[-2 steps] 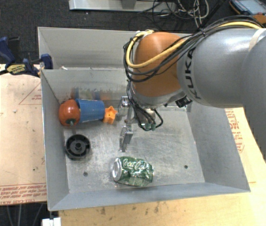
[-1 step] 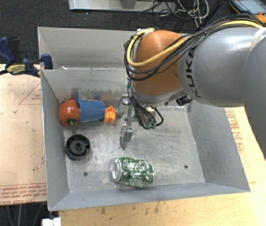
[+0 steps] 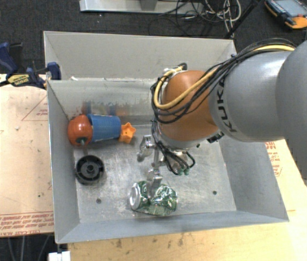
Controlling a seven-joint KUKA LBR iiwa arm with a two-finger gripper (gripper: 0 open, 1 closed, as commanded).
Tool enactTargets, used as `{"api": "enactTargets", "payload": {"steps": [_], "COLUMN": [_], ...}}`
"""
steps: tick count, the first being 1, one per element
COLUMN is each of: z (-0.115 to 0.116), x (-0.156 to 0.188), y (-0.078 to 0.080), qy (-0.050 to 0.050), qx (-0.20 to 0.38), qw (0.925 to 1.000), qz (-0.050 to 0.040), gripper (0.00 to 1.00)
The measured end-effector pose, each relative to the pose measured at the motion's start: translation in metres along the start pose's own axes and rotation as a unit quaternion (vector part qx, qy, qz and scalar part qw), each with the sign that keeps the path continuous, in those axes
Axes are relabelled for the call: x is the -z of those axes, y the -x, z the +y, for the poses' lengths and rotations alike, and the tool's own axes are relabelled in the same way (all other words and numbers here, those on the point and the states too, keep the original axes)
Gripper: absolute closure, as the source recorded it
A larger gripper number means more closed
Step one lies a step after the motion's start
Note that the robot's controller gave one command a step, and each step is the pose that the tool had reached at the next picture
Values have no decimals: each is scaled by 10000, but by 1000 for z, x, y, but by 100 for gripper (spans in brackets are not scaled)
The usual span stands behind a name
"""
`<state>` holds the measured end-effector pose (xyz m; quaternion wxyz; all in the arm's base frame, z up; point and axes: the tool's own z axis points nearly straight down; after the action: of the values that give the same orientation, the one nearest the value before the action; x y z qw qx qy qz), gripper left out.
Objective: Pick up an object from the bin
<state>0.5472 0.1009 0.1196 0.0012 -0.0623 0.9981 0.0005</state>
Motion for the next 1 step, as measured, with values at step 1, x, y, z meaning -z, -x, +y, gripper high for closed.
{"api": "enactTargets", "payload": {"steps": [1], "z": [10], "x": [-1], "y": [62], "qy": [-1], "qx": [53], "qw": [10000], "qz": [0], "gripper": [0]}}
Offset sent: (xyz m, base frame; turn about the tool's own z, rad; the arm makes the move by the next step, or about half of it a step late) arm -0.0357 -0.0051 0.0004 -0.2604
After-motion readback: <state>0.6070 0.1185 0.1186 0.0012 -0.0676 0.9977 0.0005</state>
